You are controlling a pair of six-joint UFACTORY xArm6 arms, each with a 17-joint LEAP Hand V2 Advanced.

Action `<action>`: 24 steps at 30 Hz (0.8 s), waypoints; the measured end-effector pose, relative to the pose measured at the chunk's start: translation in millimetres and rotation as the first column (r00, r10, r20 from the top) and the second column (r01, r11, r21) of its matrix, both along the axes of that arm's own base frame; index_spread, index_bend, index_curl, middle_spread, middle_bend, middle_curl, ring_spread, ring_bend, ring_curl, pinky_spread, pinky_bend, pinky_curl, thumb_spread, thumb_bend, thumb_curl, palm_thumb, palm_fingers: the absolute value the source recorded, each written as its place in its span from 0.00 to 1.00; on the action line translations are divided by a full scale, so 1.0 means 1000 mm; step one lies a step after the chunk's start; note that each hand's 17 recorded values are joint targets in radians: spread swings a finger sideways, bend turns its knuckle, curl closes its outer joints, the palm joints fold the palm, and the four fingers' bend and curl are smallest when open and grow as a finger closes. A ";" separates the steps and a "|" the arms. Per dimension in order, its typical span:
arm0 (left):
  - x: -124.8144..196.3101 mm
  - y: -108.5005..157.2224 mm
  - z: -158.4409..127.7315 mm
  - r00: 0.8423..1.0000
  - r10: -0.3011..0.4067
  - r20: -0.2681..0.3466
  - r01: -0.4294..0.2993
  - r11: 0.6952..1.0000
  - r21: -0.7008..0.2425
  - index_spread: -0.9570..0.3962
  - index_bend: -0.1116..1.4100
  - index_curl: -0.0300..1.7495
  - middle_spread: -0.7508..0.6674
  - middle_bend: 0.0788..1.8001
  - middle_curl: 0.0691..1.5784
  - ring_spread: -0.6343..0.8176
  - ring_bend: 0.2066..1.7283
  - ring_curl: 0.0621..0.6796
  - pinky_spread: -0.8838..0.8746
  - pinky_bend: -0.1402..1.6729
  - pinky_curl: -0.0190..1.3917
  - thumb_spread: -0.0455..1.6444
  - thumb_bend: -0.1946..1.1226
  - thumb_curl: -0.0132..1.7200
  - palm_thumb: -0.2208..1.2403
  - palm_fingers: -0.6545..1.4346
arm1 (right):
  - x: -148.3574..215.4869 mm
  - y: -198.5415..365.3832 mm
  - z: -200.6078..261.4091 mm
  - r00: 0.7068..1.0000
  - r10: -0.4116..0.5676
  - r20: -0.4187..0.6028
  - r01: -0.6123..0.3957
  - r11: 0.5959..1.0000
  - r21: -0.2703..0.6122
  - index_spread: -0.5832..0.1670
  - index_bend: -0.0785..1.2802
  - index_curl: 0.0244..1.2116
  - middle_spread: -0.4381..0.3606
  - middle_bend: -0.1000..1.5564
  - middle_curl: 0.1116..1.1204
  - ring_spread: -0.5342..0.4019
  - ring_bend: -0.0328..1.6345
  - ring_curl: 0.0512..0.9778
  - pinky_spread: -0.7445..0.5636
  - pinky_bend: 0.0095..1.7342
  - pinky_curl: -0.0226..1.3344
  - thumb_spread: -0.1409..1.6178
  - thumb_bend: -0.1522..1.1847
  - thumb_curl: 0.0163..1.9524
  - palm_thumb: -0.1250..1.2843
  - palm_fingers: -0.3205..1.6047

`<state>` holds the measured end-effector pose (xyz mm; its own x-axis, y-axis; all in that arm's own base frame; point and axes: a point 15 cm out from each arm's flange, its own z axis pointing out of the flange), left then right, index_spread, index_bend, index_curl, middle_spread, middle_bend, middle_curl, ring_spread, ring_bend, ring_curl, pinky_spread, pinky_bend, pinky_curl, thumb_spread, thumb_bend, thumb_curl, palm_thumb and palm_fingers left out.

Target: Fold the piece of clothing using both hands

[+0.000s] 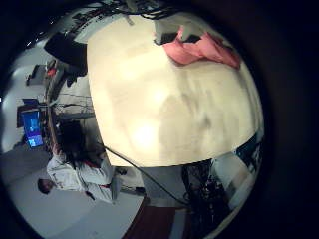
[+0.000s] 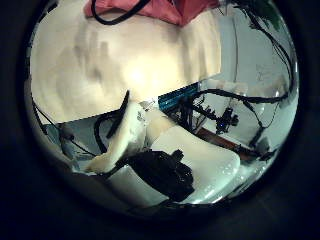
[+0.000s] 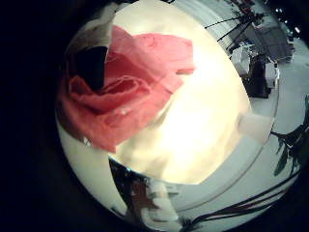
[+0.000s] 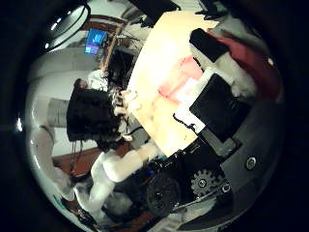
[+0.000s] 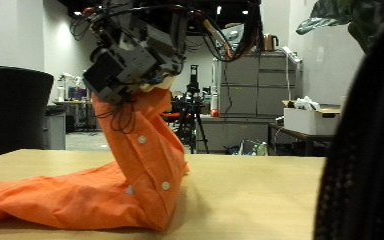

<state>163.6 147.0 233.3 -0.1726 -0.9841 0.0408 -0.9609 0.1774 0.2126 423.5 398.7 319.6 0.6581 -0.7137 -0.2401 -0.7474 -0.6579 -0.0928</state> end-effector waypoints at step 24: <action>-0.027 0.005 -0.006 0.994 0.092 0.053 -0.094 0.995 0.020 0.72 0.18 0.19 0.56 0.07 0.19 0.69 0.12 0.25 0.76 0.21 0.24 0.81 0.14 0.15 0.44 0.41 | -0.011 0.034 -0.008 0.936 0.346 0.061 -0.352 0.923 0.154 0.19 0.31 0.38 0.56 0.34 0.32 0.58 0.47 0.44 0.64 0.37 0.53 0.74 0.11 0.42 0.69 0.10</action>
<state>136.2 152.4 227.3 -0.0817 -0.9966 0.0115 -0.9829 0.0825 0.1649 412.9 432.3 311.5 0.8677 -0.3911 -0.3069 -0.4679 -0.8510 -0.2385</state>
